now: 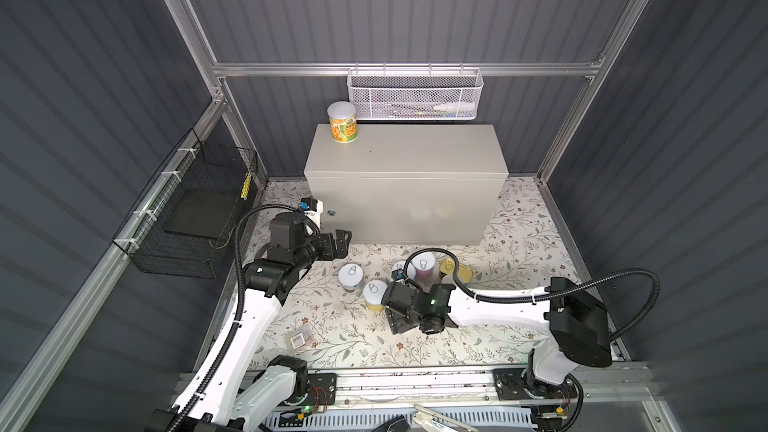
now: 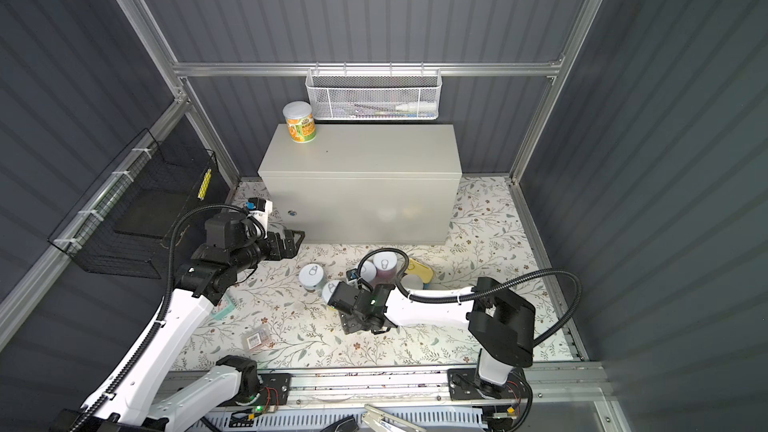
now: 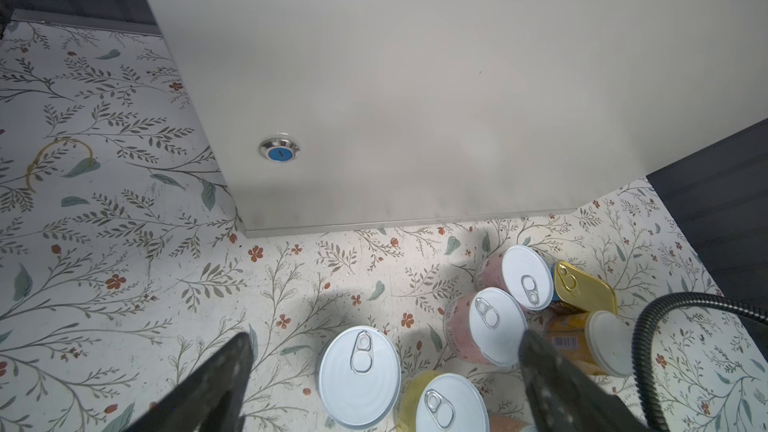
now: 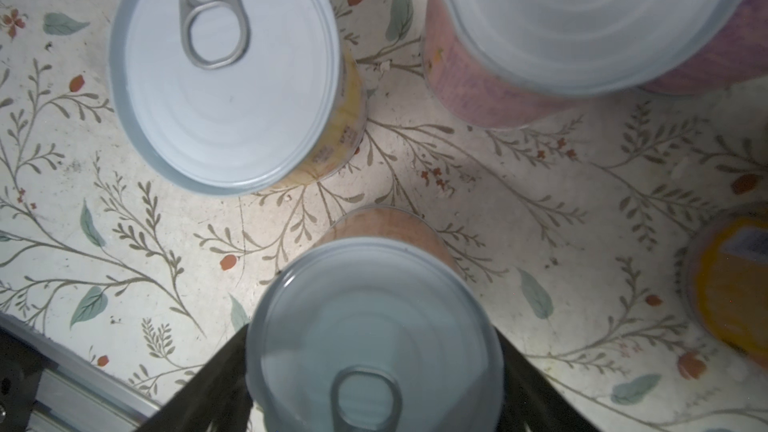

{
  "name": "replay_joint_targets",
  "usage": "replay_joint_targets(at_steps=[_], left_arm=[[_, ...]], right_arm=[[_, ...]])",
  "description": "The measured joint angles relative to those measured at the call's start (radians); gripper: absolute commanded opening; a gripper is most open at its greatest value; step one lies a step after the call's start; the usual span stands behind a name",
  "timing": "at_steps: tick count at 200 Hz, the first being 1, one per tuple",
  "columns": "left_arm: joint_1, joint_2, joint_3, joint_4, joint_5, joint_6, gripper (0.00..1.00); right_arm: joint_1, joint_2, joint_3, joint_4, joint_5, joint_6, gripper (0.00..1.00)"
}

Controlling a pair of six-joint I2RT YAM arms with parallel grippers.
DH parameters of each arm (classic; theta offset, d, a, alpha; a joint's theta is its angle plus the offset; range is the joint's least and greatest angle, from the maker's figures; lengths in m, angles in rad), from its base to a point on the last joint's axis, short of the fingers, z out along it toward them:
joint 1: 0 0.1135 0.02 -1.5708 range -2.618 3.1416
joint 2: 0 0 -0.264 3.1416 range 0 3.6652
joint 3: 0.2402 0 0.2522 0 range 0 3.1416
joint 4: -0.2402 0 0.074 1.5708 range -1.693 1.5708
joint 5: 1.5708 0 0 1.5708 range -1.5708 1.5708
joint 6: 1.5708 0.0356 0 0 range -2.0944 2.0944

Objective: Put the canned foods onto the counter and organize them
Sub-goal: 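Grasp the orange-print white-lidded can with the right gripper and lift it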

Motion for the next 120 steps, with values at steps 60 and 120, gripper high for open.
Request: replay_joint_targets(at_steps=[60,120], left_arm=[[0.0,0.002,0.0,0.0,0.002,0.0,1.0],[0.0,0.002,0.0,0.007,0.014,0.0,1.0]], right_arm=[[-0.064,-0.071,-0.07,0.039,-0.063,-0.035,0.69],[-0.137,-0.166,-0.119,0.095,-0.157,-0.067,0.69]])
